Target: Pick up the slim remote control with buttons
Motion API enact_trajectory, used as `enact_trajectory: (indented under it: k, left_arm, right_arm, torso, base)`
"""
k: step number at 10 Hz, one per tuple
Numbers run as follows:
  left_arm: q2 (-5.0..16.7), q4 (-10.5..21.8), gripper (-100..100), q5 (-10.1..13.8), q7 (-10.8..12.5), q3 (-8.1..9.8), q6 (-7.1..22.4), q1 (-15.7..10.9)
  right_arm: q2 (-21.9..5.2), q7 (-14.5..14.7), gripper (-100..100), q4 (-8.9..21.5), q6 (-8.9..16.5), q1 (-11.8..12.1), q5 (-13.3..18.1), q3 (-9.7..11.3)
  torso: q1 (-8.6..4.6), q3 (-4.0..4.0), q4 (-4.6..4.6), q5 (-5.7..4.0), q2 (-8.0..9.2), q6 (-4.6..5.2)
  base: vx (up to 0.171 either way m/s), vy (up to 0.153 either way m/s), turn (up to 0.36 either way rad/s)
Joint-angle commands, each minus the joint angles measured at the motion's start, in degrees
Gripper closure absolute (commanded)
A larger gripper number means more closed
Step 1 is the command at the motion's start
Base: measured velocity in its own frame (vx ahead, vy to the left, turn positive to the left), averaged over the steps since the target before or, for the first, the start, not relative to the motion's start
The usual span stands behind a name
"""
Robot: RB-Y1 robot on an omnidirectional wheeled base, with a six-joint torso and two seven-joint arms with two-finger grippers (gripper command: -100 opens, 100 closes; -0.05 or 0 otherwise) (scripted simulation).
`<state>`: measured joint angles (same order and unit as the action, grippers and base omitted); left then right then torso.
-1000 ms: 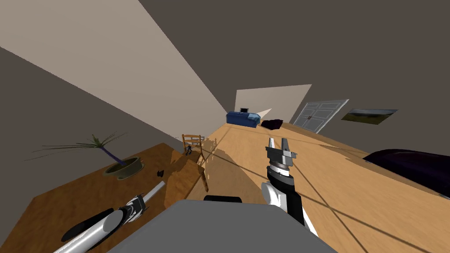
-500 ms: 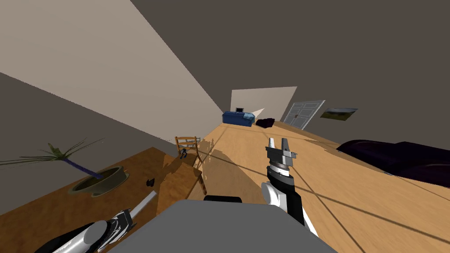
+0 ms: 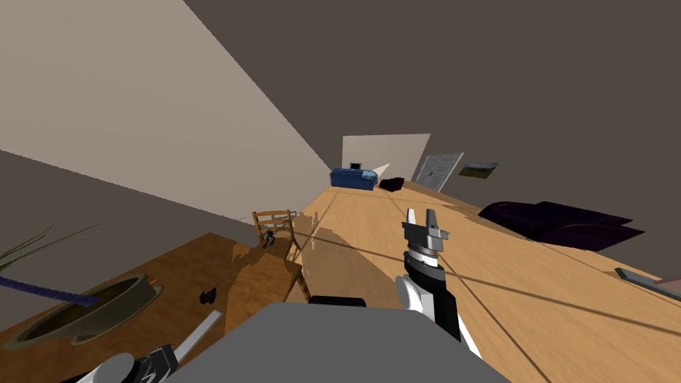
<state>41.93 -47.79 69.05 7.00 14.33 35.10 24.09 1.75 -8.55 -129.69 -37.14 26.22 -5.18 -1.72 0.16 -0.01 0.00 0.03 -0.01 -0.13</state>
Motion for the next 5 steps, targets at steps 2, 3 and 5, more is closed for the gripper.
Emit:
enact_trajectory:
  k: [2,3,5]
  left_arm:
    - [0.9,2.3,-100,1.8,0.3,0.22,2.8,0.5]
    - [1.5,4.8,-100,3.4,-0.2,0.32,4.7,0.5]
    - [1.9,7.0,-100,4.9,-0.6,0.36,6.5,0.6]
  right_arm:
    - [0.0,0.0,0,0.0,0.0,0.0,0.0,0.0]
    - [0.0,0.0,0,0.0,0.0,0.0,0.0,0.0]
    - [0.0,0.0,0,0.0,0.0,0.0,0.0,0.0]
  torso:
    - [0.02,0.0,0.0,0.0,0.0,0.05]
    - [-0.01,0.01,0.0,-0.01,0.02,-0.01]
    - [-0.01,0.01,0.01,0.01,0.01,0.0]
  base:
    - [0.012,0.051,-0.18]
    - [0.01,0.058,-0.183]
    - [0.01,0.045,-0.154]
